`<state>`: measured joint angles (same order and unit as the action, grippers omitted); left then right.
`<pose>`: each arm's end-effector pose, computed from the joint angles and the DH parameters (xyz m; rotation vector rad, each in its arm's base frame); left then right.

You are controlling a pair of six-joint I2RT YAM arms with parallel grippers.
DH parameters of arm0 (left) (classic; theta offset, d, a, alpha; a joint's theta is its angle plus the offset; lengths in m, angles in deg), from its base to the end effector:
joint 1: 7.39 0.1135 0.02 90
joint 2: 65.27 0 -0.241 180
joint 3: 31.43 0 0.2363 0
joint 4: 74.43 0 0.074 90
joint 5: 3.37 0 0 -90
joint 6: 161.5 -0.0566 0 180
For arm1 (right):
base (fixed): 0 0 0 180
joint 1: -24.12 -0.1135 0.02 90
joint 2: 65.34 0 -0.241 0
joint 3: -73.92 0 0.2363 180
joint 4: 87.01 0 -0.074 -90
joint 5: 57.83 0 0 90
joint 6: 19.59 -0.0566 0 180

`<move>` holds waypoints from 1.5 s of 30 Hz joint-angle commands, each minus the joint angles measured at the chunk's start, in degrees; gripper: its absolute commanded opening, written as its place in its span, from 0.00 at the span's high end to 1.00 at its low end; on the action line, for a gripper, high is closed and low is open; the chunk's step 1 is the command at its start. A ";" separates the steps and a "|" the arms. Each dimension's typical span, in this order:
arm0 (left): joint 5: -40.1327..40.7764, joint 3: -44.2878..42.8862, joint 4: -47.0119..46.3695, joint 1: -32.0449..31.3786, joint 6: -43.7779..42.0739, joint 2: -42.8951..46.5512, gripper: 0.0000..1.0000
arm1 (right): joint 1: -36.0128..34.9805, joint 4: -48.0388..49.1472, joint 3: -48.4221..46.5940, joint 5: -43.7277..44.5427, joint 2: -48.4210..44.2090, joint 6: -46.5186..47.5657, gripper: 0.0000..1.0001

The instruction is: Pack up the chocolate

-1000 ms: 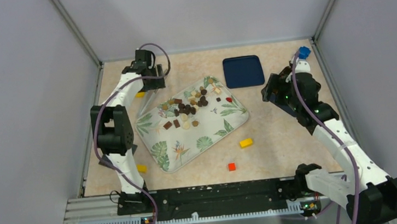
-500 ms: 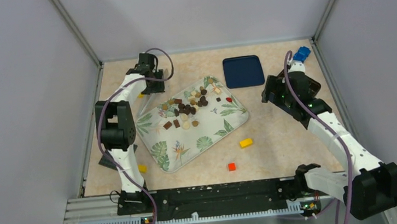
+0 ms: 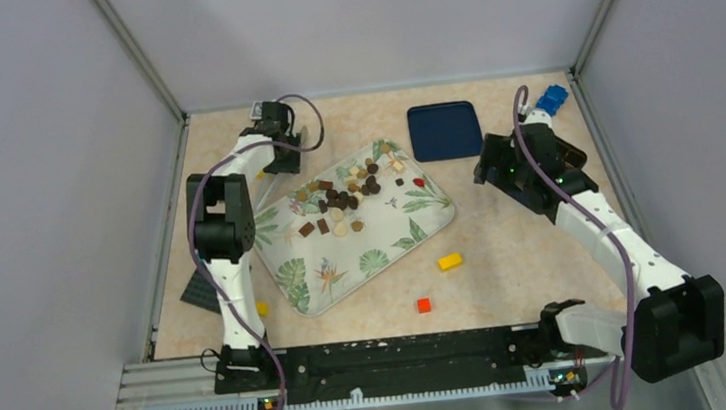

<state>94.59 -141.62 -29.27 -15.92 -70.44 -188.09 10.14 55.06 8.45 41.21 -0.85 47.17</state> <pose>0.4467 -0.0591 0.1543 0.1158 2.5660 0.1161 0.2508 0.0533 0.2570 0.2654 2.1967 0.1865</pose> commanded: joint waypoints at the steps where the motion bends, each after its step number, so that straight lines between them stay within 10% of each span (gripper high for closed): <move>1: -1.04 -2.17 -3.53 1.30 -2.22 -1.78 0.50 | 0.21 0.99 -4.01 -3.18 2.61 -2.69 0.11; 9: -2.00 -3.45 -6.00 3.03 -5.20 -2.32 0.68 | -0.72 -3.28 -5.55 -0.51 3.33 -3.91 0.14; 15: -3.01 -8.97 -5.77 3.35 -9.01 -5.81 1.00 | -0.74 -4.29 -4.27 0.13 1.93 -4.57 0.14; 28: -2.02 -23.04 2.58 1.95 -7.64 3.32 1.00 | -0.72 -1.84 -4.39 -1.16 2.16 -3.11 0.14; 35: -9.78 -14.28 6.47 -7.73 13.88 18.02 1.00 | -0.65 -5.00 -7.63 3.03 0.56 -1.92 0.14; 45: 1.06 4.97 -3.67 -36.58 47.87 28.84 1.00 | -0.70 -12.64 -10.27 17.09 -16.93 1.04 0.14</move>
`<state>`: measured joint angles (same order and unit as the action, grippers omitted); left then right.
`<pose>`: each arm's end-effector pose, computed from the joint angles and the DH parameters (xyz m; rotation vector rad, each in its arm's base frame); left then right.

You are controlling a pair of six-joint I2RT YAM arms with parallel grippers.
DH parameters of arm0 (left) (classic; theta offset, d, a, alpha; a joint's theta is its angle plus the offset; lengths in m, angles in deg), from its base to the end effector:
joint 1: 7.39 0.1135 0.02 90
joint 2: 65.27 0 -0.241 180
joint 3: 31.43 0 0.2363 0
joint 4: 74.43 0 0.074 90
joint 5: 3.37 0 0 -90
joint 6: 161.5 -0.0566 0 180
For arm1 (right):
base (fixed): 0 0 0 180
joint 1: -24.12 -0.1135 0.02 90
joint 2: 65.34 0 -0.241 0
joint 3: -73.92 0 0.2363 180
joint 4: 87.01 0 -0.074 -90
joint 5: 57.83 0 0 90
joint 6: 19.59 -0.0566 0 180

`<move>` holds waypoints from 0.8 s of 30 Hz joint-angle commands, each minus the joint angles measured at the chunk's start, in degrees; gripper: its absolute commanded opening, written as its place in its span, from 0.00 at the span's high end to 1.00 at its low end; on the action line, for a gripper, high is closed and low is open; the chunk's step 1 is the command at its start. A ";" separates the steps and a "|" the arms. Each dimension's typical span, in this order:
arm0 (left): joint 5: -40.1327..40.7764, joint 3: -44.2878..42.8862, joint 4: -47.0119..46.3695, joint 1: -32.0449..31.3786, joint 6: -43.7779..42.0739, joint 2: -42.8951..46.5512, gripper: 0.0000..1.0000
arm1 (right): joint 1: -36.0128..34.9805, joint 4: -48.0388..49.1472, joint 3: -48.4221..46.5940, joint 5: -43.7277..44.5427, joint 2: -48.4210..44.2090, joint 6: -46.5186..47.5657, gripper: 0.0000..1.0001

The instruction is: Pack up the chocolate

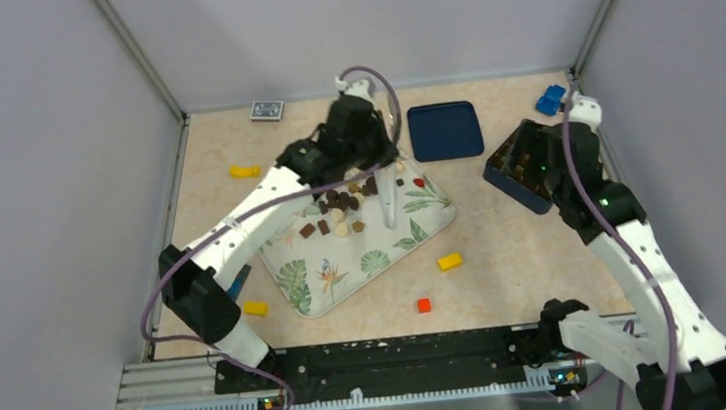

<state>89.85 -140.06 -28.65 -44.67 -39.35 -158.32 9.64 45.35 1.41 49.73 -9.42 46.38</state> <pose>0.2989 -0.2235 0.3520 0.0620 2.1680 -0.6600 0.2183 0.0387 0.3146 0.3538 2.0558 0.0843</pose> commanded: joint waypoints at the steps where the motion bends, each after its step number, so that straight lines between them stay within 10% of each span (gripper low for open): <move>1: 7.64 2.07 -3.08 -10.31 18.69 -3.35 1.00 | -0.22 -3.43 -3.16 10.06 -10.47 1.93 0.14; 14: 17.15 -18.23 4.67 -27.69 39.40 -29.05 1.00 | -0.16 -6.99 -2.90 12.02 -22.50 1.91 0.14; 24: 18.53 -24.78 0.85 -30.97 38.76 -40.67 1.00 | -0.12 -8.77 -0.50 8.14 -26.09 3.21 0.14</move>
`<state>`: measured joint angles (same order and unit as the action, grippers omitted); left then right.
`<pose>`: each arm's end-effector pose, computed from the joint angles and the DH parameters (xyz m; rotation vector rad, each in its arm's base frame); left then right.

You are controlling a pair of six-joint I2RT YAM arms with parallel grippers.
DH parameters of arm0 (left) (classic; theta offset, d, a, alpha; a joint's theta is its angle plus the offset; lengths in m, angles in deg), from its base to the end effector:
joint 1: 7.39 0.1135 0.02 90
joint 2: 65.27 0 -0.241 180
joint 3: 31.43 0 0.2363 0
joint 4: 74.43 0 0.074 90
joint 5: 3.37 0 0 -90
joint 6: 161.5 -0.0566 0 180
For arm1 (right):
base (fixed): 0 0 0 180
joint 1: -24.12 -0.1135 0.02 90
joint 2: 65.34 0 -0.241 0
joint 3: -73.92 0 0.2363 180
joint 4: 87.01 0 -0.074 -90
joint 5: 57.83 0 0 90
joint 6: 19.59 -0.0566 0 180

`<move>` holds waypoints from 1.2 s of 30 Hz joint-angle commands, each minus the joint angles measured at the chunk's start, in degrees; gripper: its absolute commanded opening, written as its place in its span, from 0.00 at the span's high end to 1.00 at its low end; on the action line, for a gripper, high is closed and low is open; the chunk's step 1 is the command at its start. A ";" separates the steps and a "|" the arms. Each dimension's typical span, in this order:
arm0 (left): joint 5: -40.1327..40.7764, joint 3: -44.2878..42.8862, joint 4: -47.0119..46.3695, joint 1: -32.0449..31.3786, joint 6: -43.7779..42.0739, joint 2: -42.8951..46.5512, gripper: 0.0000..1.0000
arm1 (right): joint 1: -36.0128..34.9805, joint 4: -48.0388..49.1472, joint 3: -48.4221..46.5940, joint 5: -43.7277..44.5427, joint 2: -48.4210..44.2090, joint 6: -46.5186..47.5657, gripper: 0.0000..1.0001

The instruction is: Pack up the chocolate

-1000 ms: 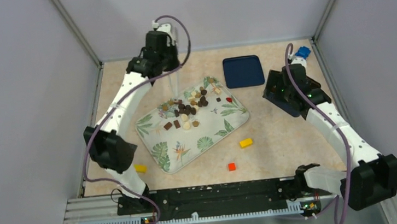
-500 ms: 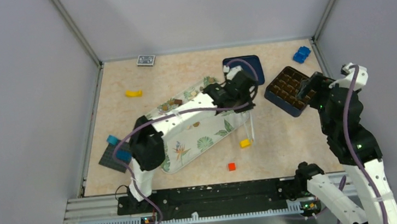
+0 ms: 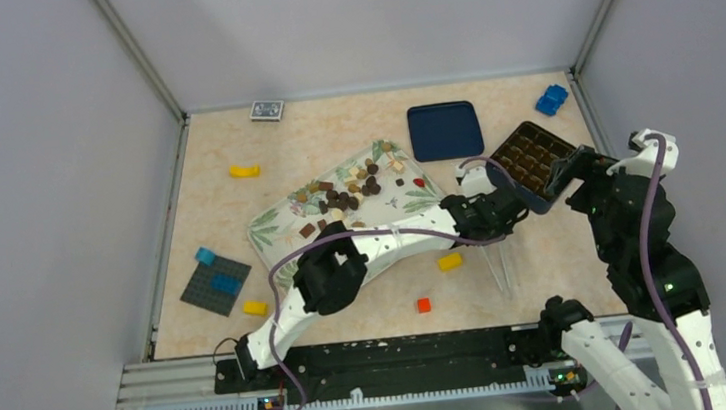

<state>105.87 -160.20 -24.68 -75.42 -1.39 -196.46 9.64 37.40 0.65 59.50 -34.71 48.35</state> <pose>0.2017 -0.4502 0.1842 -0.1924 2.5210 -0.6550 0.1107 0.0017 0.3685 0.4508 1.7130 0.0326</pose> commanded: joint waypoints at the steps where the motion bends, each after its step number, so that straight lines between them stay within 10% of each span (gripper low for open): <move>1: 2.24 -4.83 -2.96 -0.26 1.31 -3.05 1.00 | -0.20 -0.89 0.49 -1.62 -0.78 1.30 0.14; 8: -0.14 -7.03 -6.50 -0.26 -3.26 -6.36 1.00 | -0.23 -1.52 1.58 -3.41 -0.91 1.04 0.14; 13: -5.01 -7.27 -11.20 -0.22 -9.20 -6.90 0.50 | -0.20 -2.84 1.75 -3.63 -0.98 0.71 0.14; 20: -4.95 -6.99 -9.92 0.23 -17.11 -1.94 0.19 | -0.14 -5.07 1.14 -3.96 -0.96 0.75 0.13; 36: -13.99 32.34 -8.76 22.89 -26.51 40.41 0.11 | -0.14 -3.58 12.43 -15.01 8.92 -11.79 0.12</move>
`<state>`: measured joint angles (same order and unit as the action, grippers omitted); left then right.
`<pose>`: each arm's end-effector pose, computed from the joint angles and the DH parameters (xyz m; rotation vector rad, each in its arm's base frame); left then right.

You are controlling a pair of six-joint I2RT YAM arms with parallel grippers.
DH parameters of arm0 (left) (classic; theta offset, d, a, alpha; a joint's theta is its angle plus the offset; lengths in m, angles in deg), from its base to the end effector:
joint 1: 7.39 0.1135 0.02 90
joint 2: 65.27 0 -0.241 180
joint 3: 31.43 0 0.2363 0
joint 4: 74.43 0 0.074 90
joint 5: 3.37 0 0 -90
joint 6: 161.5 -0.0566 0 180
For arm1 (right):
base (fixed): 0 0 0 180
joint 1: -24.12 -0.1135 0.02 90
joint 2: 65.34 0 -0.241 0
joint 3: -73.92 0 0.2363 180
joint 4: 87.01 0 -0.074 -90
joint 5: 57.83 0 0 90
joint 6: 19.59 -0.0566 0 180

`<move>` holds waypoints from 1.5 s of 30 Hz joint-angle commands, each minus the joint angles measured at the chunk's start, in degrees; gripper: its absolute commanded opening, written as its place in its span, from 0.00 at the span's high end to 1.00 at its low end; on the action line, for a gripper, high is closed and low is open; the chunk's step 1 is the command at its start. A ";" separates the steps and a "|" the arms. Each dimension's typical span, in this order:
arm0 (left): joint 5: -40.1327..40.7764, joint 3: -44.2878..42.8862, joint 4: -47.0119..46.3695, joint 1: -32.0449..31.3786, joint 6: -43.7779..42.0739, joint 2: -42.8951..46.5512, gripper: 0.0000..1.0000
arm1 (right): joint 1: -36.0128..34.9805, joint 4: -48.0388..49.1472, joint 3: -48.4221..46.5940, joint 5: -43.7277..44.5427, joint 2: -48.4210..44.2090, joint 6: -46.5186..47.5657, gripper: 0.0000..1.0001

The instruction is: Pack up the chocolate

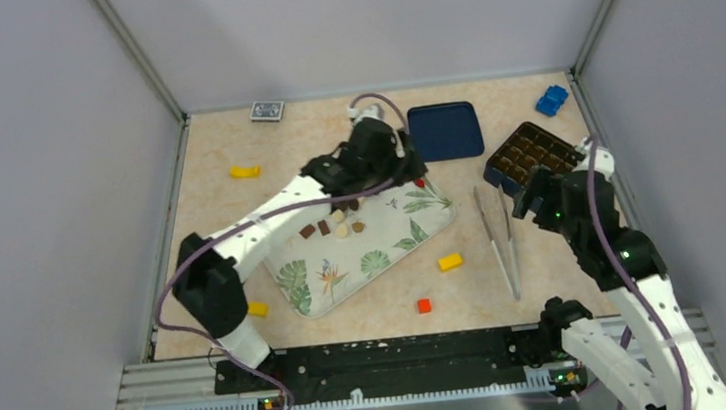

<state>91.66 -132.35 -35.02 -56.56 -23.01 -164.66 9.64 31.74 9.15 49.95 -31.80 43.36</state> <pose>0.2643 -0.2982 0.2775 -0.0367 2.3607 -0.8007 0.1321 0.0163 0.3052 0.4106 2.0284 0.1203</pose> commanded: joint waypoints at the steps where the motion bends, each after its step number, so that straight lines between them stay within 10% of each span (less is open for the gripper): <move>1: 1.15 5.95 2.33 5.76 -6.25 10.98 0.09 | -0.14 4.20 5.81 -7.83 7.25 -8.88 0.11; 12: 1.59 17.78 -4.22 15.41 -12.88 29.45 0.05 | -2.28 20.18 21.46 -5.31 14.46 -16.94 0.10; 23: 1.40 15.71 -0.19 16.02 -16.67 25.29 0.04 | -10.11 24.05 17.72 0.38 32.01 -14.92 0.09; 32: 1.03 17.17 -1.20 16.41 -17.63 24.42 0.03 | -11.75 23.06 14.76 3.42 37.33 -9.64 0.43; 45: 1.62 19.56 -1.38 16.52 -15.61 23.41 0.03 | -13.79 23.19 13.04 0.43 42.88 -3.58 0.47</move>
<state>93.59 -113.12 -34.84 -40.36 -39.49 -140.90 -3.30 53.88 24.51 51.39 9.24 37.16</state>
